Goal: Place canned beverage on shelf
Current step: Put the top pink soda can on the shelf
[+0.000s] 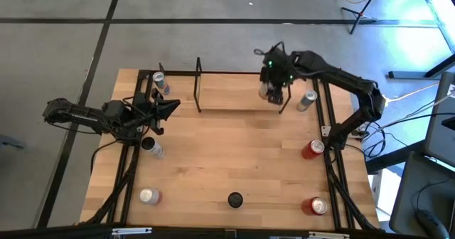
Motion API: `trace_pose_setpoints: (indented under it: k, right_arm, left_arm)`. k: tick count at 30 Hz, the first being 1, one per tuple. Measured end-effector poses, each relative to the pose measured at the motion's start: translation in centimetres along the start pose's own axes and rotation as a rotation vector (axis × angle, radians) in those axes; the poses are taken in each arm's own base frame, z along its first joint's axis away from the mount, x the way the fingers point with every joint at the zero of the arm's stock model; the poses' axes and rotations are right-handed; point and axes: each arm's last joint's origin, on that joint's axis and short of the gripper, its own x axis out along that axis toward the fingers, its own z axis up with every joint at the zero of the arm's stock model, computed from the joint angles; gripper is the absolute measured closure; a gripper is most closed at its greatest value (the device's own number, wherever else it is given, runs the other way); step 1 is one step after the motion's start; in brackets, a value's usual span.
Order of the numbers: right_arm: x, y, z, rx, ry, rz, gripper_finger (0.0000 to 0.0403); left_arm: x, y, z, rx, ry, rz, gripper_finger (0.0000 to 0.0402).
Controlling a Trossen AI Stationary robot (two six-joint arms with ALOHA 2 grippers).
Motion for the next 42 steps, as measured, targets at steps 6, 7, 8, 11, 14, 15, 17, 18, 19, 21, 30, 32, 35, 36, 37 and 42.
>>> trace_pose_setpoints:
  k: [6,7,8,11,14,15,17,18,19,21,30,32,35,36,37,42]
  right_arm:
    - [1.3,-2.5,-1.6,-0.003,0.026,0.022,0.0144]
    - [1.5,-2.9,-1.9,0.001,0.026,0.032,0.0144]
    - [1.7,-3.1,-2.2,0.005,0.028,0.04,0.0144]
    - [2.6,-3.4,-2.9,0.006,0.046,0.057,0.0144]
    - [3.5,-3.5,-3.2,0.0,0.046,0.058,0.0144]
    - [3.8,-3.4,-3.2,-0.006,0.039,0.062,0.0144]
    - [4.4,-3.5,-3.3,-0.014,0.028,0.054,0.0144]
    - [4.6,-3.5,-3.3,-0.016,0.02,0.047,0.0144]
    - [4.8,-3.6,-3.2,-0.02,0.014,0.041,0.0144]
    - [5.1,-3.7,-3.1,-0.031,0.007,0.031,0.0144]
    - [6.9,-4.4,-3.3,-0.034,0.061,0.038,0.0144]
    - [7.1,-4.7,-3.4,-0.023,0.072,0.039,0.0144]
    - [7.3,-4.7,-3.4,-0.022,0.077,0.041,0.0143]
    - [7.3,-4.8,-3.4,-0.022,0.075,0.04,0.0138]
    - [7.3,-4.7,-3.4,-0.023,0.075,0.04,0.0129]
    - [7.4,-4.7,-3.4,-0.024,0.081,0.037,0.0061]
  left_arm:
    - [0.0,0.0,0.0,0.0,0.0,0.0,0.0382]
    - [0.0,0.0,0.0,0.0,0.0,0.0,0.0382]
    - [0.0,0.0,0.0,0.0,0.0,0.0,0.0382]
    - [0.0,0.0,0.0,0.0,0.0,0.0,0.0382]
    - [0.0,0.0,0.0,0.0,0.0,0.0,0.0382]
    - [0.0,0.0,0.0,0.0,0.0,0.0,0.0382]
    - [0.0,0.0,0.0,0.0,0.0,0.0,0.0382]
    - [0.0,0.0,0.0,0.0,0.0,0.0,0.0382]
    - [0.0,0.0,0.0,0.0,0.0,0.0,0.0382]
    - [0.0,0.0,0.0,0.0,0.0,0.001,0.0382]
    - [0.0,0.0,0.0,-0.002,-0.004,0.0,0.0382]
    - [0.0,0.0,0.1,-0.003,-0.006,0.0,0.0382]
    - [0.0,0.0,0.1,-0.005,-0.008,-0.001,0.0382]
    - [0.0,0.0,0.1,-0.006,-0.009,-0.001,0.0382]
    - [0.0,0.0,0.1,-0.007,-0.011,-0.002,0.0382]
    - [0.0,-0.1,0.2,-0.014,-0.024,-0.005,0.0382]
